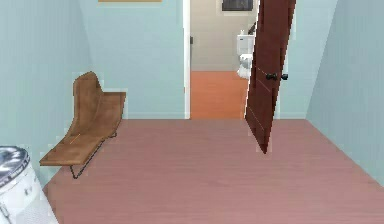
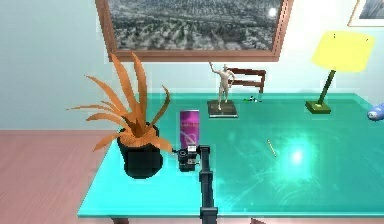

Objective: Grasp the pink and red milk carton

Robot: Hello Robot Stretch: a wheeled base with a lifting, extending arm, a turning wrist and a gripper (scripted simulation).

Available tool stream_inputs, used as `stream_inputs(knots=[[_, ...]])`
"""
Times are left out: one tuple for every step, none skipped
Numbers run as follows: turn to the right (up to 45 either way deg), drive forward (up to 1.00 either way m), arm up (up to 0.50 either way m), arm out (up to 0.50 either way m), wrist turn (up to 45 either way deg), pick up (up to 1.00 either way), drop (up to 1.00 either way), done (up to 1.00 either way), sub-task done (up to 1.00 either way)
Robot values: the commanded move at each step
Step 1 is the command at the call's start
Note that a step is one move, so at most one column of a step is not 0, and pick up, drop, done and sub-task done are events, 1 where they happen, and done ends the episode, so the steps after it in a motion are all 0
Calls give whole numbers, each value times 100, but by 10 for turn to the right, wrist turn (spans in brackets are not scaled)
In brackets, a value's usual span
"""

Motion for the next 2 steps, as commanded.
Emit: stream_inputs(knots=[[0, 0, 10, 0, 0, 0, 0, 0, 0], [0, 0, 0, 0, 0, 0, 0, 100, 0]])
